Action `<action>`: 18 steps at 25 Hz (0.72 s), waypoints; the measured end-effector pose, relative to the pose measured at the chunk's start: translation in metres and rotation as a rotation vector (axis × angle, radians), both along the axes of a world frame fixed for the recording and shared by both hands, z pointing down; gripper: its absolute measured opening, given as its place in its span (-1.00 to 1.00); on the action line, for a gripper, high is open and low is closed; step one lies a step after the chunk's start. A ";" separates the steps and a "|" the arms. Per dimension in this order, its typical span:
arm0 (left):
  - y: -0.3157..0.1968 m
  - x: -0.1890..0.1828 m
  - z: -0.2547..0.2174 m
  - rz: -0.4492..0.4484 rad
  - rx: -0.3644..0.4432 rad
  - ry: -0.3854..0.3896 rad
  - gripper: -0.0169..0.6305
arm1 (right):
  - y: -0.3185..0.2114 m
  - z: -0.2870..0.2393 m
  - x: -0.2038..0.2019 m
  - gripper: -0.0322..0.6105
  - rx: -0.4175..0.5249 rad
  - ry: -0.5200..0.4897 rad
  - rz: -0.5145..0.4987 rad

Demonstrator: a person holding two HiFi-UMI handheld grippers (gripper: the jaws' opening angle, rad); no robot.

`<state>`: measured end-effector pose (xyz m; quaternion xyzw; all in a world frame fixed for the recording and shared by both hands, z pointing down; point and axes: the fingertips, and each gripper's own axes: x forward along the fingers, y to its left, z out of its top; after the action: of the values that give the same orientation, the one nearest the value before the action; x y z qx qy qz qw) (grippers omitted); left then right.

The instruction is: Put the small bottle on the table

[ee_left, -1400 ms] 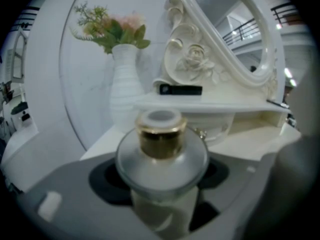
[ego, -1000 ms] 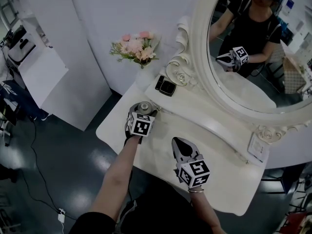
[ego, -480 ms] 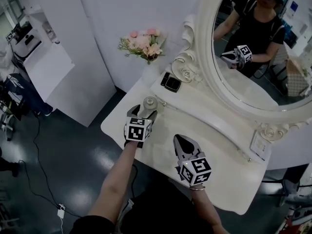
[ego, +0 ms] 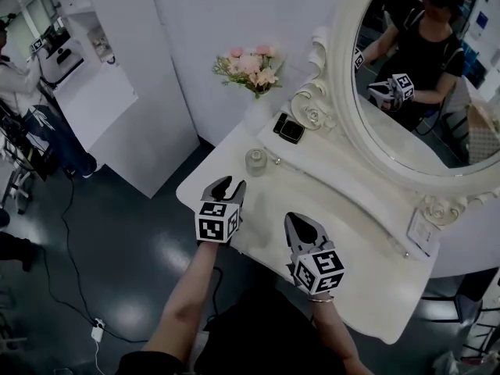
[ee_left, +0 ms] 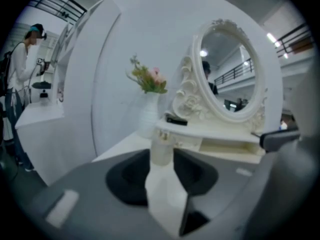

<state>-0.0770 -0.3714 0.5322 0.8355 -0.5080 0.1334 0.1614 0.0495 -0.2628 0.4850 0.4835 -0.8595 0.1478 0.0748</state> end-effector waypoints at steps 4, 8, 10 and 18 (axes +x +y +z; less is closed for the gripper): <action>0.022 -0.012 -0.012 -0.006 0.021 0.024 -0.62 | 0.008 -0.001 -0.007 -0.89 0.005 0.000 -0.013; 0.042 -0.023 -0.024 -0.019 0.044 0.026 -0.75 | 0.016 -0.004 -0.015 -0.89 0.013 0.001 -0.025; 0.051 -0.028 -0.029 -0.028 0.054 0.029 -0.80 | 0.018 -0.006 -0.017 -0.89 0.019 0.002 -0.026; 0.094 -0.049 -0.036 -0.069 0.061 0.055 -0.92 | 0.030 -0.009 -0.019 -0.89 0.030 0.003 -0.024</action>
<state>-0.1263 -0.2771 0.4957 0.8254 -0.5358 0.0892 0.1540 0.0300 -0.2323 0.4763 0.4744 -0.8672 0.1336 0.0706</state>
